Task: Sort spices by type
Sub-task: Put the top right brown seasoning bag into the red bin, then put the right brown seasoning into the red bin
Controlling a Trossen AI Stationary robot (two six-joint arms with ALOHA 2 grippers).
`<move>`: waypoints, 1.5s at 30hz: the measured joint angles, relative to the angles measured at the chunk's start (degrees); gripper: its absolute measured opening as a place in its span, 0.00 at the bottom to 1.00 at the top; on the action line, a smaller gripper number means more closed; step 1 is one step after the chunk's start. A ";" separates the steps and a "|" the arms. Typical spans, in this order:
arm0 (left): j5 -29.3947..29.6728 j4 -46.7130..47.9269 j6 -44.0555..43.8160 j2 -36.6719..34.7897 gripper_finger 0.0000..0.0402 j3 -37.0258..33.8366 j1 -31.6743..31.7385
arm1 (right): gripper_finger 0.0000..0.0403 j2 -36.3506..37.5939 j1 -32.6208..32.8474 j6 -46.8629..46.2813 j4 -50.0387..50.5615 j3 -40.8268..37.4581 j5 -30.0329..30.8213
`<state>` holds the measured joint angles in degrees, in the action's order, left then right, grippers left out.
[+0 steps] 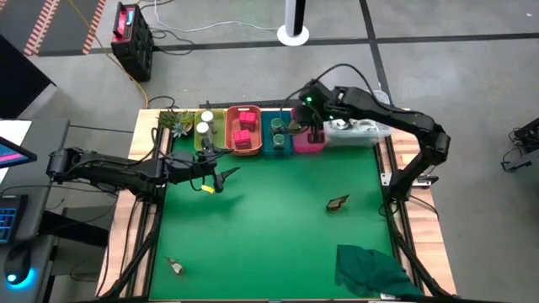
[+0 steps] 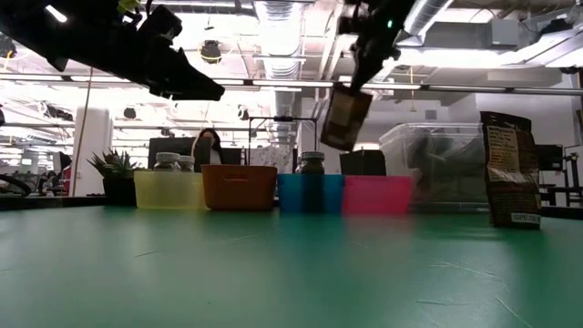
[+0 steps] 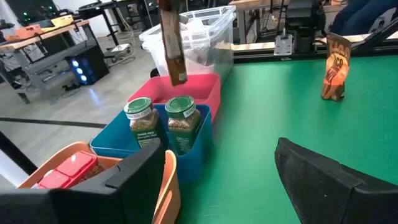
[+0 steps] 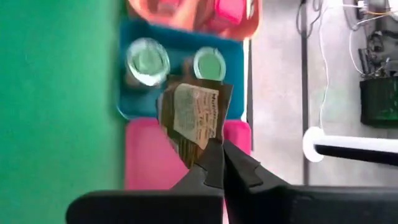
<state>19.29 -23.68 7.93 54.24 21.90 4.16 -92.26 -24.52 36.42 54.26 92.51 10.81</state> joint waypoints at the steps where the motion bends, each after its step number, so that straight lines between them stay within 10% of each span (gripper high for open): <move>1: 0.00 0.04 0.02 0.00 0.72 0.01 0.02 | 0.04 -0.95 -0.70 2.02 -0.12 -0.04 0.04; 24: 0.20 0.25 2.46 0.00 0.72 -0.02 0.00 | 0.07 -18.63 -9.00 8.18 -2.70 -0.09 10.01; 45: 0.19 1.69 2.13 0.00 0.72 -0.02 0.02 | 0.73 -18.23 -8.54 -2.86 3.81 5.68 10.42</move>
<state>19.48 -21.99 10.06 54.24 21.89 4.18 -110.50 -33.06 33.56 58.07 98.18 21.23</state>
